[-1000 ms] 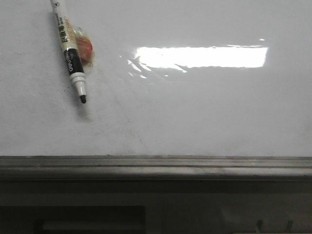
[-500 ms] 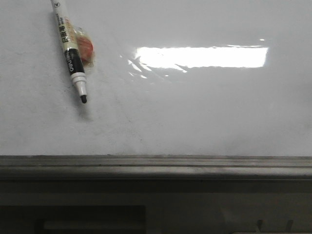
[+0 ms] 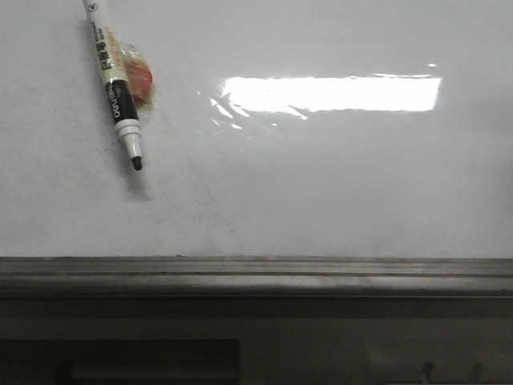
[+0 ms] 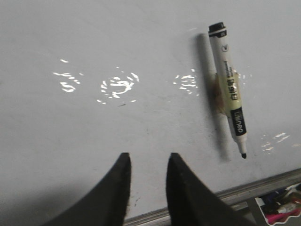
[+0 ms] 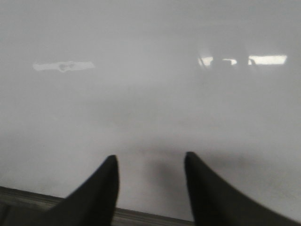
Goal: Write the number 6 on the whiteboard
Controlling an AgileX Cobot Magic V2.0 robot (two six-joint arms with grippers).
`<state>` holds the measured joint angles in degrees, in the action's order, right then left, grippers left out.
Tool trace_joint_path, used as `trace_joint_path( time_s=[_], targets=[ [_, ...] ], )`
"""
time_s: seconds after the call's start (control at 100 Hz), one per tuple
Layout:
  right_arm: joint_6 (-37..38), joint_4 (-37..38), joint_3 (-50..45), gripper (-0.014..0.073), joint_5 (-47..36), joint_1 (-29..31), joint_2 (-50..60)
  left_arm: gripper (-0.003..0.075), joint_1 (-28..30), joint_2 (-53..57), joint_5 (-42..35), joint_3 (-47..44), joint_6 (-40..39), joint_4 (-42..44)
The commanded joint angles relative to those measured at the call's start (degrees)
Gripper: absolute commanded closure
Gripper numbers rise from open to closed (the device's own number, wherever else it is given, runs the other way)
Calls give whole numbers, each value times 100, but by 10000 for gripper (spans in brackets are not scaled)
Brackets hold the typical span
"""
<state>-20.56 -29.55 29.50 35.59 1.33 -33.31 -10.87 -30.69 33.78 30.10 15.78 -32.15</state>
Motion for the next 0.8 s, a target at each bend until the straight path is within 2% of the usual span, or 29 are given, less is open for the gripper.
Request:
trace_joint_path(
  time_s=[0.0, 0.06, 0.1, 0.33, 0.51, 0.66, 0.79],
  targets=[
    [-107, -193, 215, 95, -277, 12, -41, 313, -235, -247, -591, 205, 32, -314],
    [-107, -204, 215, 99, -277, 12, -41, 230, -400, -407, -774, 205, 32, -391],
    [-107, -204, 215, 107, -277, 12, -41, 214, -500, -541, -899, 205, 36, -442],
    [-107, -269, 215, 106, -287, 12, -41, 218, -1546, -1481, -1818, 205, 951, -1633],
    [-107, -269, 215, 106, -287, 12, -41, 218, -2561, -2281, -2889, 208, 952, -1711],
    [-107, -269, 215, 106, -287, 12, -41, 218, -2942, -2711, -3611, 208, 940, -1862],
    [-107, -269, 215, 106, -298, 12, -41, 218, -2957, -2999, -3762, 272, 931, -1982]
  ],
)
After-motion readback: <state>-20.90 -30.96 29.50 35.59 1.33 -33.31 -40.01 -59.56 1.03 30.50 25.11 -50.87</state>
